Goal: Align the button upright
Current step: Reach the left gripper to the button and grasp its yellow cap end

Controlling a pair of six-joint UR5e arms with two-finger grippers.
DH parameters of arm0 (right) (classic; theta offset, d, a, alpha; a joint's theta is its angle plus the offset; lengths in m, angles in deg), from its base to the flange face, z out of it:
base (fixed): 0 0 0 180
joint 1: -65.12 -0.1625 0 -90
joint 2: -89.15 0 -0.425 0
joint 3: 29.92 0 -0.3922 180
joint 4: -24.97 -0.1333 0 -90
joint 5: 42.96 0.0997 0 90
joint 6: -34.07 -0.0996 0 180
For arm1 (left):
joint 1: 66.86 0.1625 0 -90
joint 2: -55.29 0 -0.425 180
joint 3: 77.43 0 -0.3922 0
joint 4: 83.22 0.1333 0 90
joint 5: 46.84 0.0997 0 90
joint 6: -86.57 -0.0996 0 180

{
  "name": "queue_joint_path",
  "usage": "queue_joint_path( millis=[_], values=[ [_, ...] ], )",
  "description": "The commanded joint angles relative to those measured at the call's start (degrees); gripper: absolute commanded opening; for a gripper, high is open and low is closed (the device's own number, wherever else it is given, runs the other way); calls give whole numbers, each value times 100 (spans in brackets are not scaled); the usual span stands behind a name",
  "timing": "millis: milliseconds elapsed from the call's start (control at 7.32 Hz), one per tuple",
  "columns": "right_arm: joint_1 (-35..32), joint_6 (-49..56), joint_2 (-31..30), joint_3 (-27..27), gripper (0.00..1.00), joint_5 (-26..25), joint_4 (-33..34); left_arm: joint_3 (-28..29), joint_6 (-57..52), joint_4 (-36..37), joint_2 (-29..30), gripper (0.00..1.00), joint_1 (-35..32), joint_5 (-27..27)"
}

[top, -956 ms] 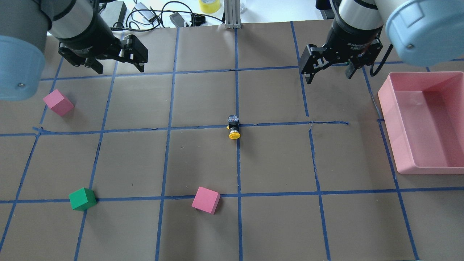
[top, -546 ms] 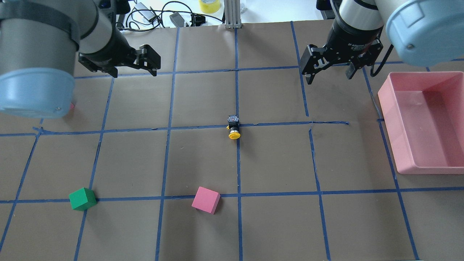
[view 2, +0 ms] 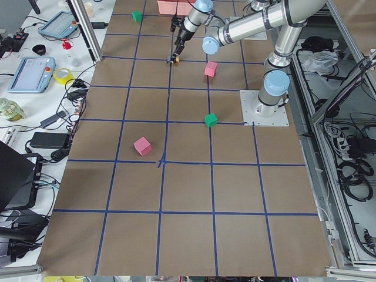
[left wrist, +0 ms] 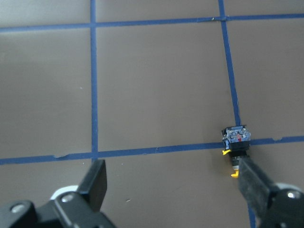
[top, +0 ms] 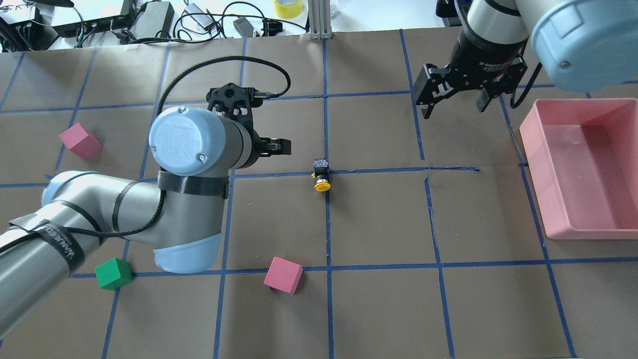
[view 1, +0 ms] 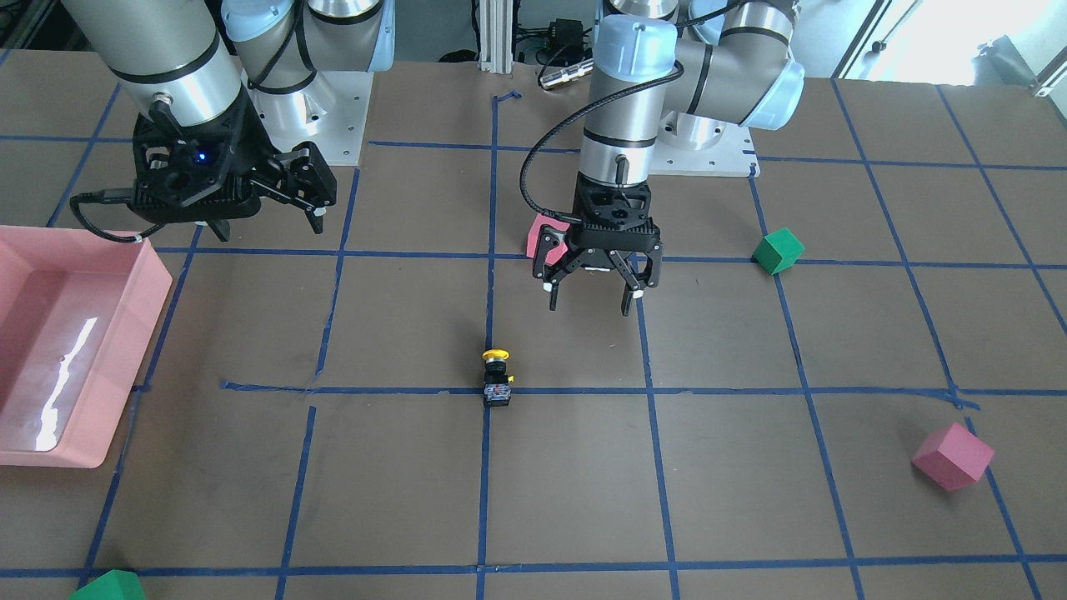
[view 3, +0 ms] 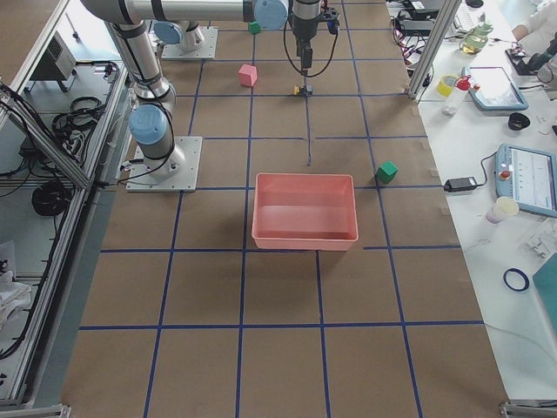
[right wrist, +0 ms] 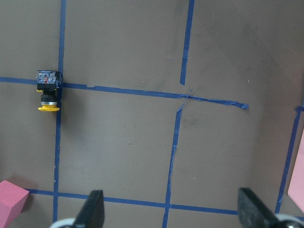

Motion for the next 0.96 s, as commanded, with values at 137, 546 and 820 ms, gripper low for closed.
queue_joint_path(
  millis=[137, 546, 820],
  values=[
    [1, 16, -1, 0, 100, 1, 15, -133, 460, 1441, 1090, 90, -836, 656],
    [10, 16, -1, 0, 100, 1, 6, -133, 671, 3031, 2110, 90, -1076, 896],
    [10, 16, -1, 0, 100, 1, -2, -124, 707, 3764, 2673, 90, -1111, 888]
  ],
)
